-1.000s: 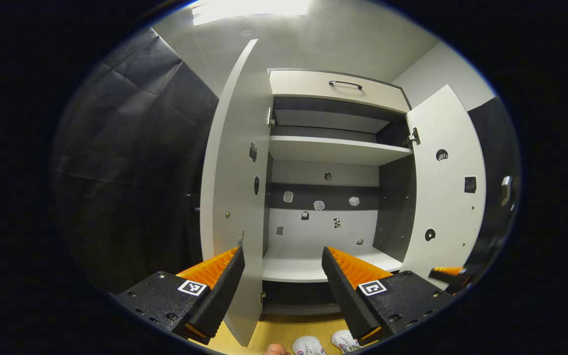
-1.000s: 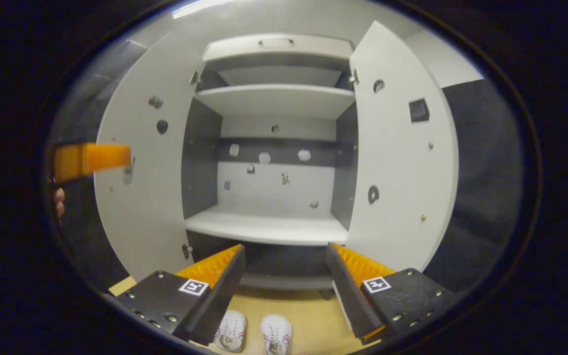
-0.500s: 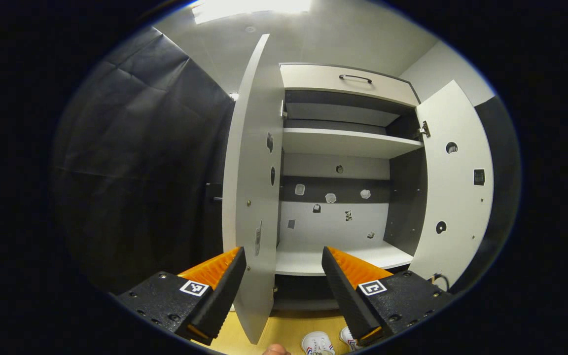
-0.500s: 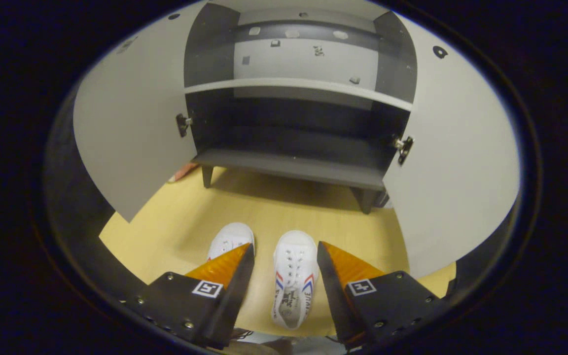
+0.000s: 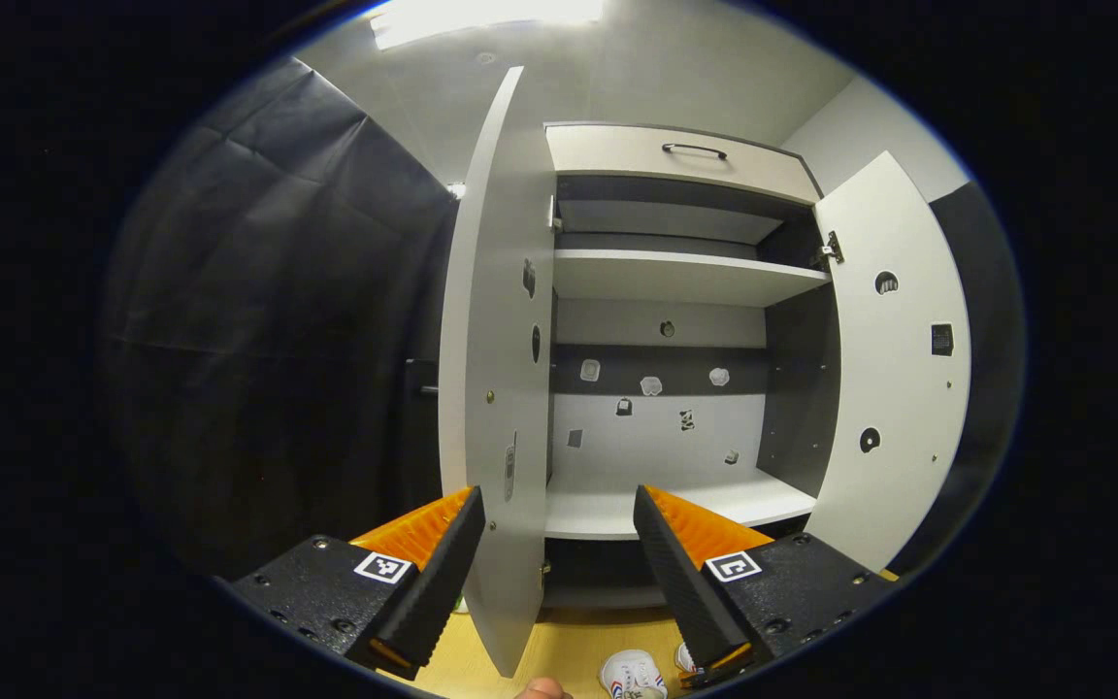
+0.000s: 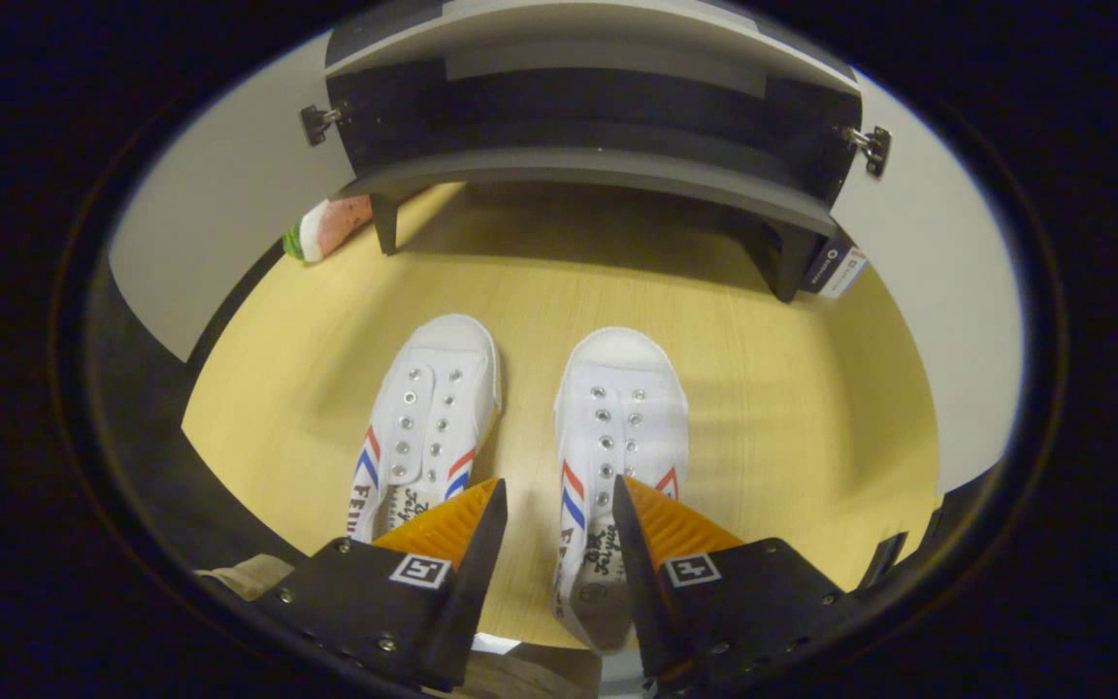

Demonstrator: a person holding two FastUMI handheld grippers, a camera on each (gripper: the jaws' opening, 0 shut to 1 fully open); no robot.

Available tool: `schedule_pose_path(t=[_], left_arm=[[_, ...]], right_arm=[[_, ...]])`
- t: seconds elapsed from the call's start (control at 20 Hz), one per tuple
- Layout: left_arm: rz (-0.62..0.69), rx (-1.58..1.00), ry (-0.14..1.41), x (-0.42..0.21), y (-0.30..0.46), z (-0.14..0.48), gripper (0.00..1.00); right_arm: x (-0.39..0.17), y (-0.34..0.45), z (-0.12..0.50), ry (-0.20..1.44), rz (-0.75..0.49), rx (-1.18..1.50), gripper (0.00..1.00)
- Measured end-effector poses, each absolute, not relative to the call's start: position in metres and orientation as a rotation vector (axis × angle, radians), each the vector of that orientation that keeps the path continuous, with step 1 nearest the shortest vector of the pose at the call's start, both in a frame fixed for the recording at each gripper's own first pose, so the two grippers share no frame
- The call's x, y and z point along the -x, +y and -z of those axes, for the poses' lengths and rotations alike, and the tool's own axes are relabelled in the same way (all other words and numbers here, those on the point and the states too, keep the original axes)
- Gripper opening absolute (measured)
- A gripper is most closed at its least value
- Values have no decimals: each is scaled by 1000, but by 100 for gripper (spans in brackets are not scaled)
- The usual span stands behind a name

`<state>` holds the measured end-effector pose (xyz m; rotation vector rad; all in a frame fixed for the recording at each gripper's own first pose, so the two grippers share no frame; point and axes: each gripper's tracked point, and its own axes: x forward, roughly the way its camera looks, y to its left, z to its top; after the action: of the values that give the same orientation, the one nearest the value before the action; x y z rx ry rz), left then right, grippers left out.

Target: Grab one shoe with the right hand and put it into the shoe cabinet, grab the other shoe with the left hand and put it into the shoe cabinet; then close the right door with the right hand and the left door with the left hand.

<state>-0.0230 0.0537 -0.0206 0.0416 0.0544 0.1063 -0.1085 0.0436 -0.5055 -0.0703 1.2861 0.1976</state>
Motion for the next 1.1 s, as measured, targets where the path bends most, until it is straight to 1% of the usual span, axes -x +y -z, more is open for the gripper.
schedule_pose_path(t=[0.2,0.25,0.35,0.4,0.5,0.55,0.6,0.65,0.7,0.75,0.9,1.1], left_arm=[[-107,-42,54,22,53,21,94],[-107,-43,55,23,53,21,94],[-105,-47,57,23,53,21,94],[-104,-46,56,23,53,21,94],[-103,-42,55,23,54,21,94],[-102,-40,54,23,53,21,94],[-101,-40,54,23,53,21,94],[-100,-41,54,24,53,21,94],[-99,-40,55,23,53,21,94],[-97,-37,56,23,53,22,94],[-94,-31,60,24,52,23,94],[-94,-35,61,23,52,24,94]], right_arm=[[112,47,522,1325,-207,74,66],[109,45,529,1332,-196,92,67],[105,37,529,1323,-163,102,31],[110,38,530,1329,-167,106,30],[106,34,530,1322,-148,126,30],[108,33,527,1331,-141,123,16],[107,37,536,1334,-136,106,16],[98,39,547,1328,-122,96,2],[106,37,530,1323,-105,81,5],[106,37,527,1314,-92,58,1],[105,34,521,1297,-52,-35,1],[98,30,495,1276,-11,-200,1]])
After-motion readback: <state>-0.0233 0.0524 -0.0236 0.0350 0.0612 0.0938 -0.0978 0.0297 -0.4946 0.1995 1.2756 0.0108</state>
